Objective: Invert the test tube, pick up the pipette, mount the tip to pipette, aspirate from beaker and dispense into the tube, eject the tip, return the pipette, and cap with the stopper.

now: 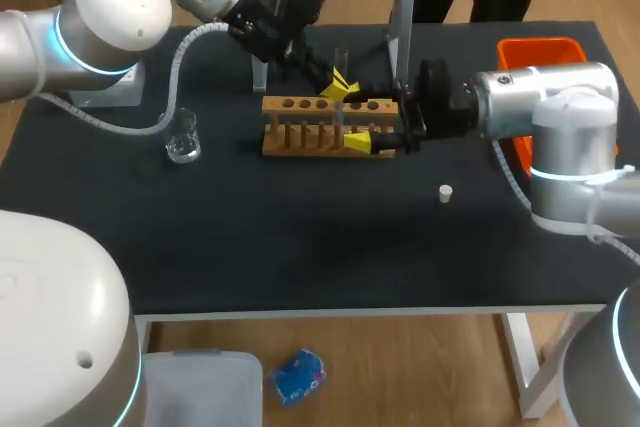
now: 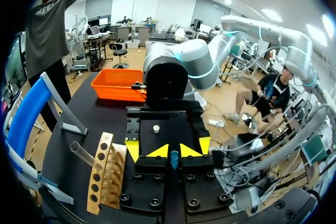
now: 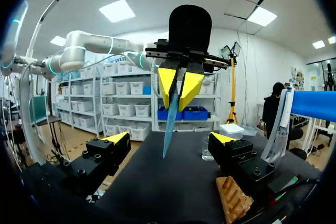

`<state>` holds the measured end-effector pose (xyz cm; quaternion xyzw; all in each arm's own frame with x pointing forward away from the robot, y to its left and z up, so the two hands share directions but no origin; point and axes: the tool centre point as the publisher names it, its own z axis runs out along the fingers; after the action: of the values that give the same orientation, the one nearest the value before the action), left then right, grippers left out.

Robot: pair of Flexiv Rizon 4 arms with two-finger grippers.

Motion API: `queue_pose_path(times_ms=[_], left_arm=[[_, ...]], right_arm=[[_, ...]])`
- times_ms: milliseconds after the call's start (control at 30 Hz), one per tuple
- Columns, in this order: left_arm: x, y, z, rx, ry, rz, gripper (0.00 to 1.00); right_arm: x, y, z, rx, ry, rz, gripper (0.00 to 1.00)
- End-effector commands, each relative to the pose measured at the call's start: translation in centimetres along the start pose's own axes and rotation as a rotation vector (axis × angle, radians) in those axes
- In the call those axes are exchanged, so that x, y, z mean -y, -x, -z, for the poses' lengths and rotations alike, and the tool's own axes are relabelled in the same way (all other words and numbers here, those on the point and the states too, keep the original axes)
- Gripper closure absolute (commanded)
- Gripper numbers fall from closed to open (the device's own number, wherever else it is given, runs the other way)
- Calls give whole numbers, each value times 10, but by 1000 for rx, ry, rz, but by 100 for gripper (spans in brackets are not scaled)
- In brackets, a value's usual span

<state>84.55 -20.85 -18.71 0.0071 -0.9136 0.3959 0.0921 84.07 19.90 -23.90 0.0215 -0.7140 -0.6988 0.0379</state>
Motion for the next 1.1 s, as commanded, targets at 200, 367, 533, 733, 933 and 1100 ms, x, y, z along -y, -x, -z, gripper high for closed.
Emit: queue_pose_path(times_ms=[200,367,533,733,933,1100], left_arm=[[1,1,2,-6,6,2,100],[1,1,2,-6,6,2,100],[1,1,2,-6,6,2,100],[1,1,2,-6,6,2,100],[1,1,2,-6,6,2,100],[1,1,2,-6,6,2,100]], right_arm=[[-10,-6,-17,37,20,13,0],[-14,-6,-20,50,38,22,35],[-14,-5,-20,60,47,21,61],[-13,-5,-18,69,55,13,79],[-13,-6,-16,75,62,9,99],[-14,-6,-16,76,65,9,100]])
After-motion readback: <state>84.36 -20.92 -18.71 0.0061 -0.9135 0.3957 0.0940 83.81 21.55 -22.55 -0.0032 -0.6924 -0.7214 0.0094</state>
